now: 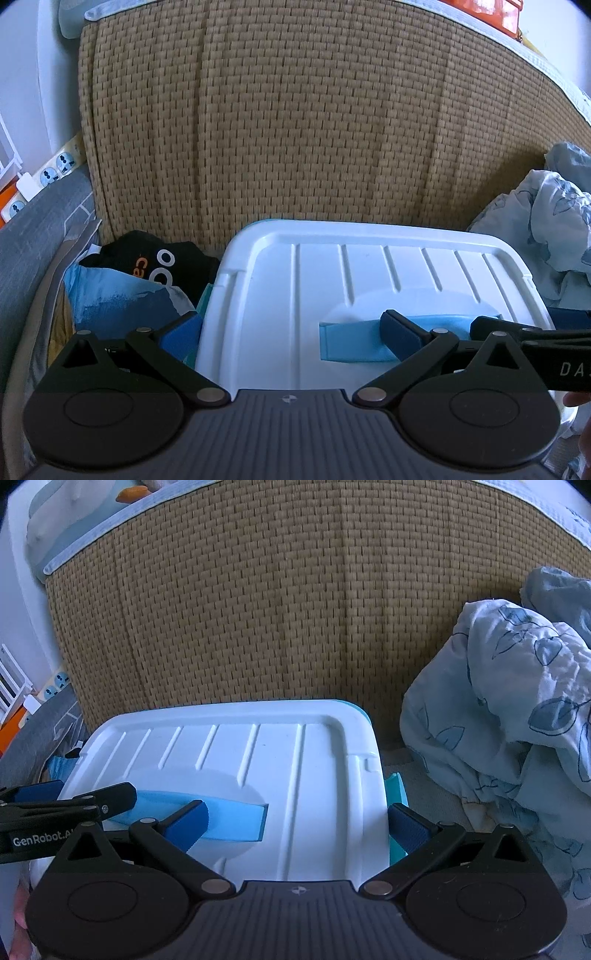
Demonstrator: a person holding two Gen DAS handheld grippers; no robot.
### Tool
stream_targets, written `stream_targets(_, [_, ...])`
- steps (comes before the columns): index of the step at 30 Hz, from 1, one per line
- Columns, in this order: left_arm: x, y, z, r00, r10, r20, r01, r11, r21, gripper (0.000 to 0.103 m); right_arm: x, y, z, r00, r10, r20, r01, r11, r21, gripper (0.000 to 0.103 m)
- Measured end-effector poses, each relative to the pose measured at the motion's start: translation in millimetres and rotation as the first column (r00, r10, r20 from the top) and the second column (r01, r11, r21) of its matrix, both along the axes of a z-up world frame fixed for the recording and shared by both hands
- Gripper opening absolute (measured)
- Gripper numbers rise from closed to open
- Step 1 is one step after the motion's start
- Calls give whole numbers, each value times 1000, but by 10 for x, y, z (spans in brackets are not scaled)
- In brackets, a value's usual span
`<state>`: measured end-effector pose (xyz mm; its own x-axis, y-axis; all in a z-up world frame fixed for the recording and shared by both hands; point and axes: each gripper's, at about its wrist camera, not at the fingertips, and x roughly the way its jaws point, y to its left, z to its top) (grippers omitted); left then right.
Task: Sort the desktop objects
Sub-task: 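Press the white lid down onto the bin rim with both grippers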
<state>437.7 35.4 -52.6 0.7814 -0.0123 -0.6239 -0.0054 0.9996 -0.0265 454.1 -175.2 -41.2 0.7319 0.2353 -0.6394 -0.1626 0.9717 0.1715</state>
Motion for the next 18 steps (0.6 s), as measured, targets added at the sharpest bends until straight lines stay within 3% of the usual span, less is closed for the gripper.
stream_targets(18, [94,-17,-29,1000,-2,28,2,1000,7,103,91,-36,-30,1000,-3,12,3,1000,24,103])
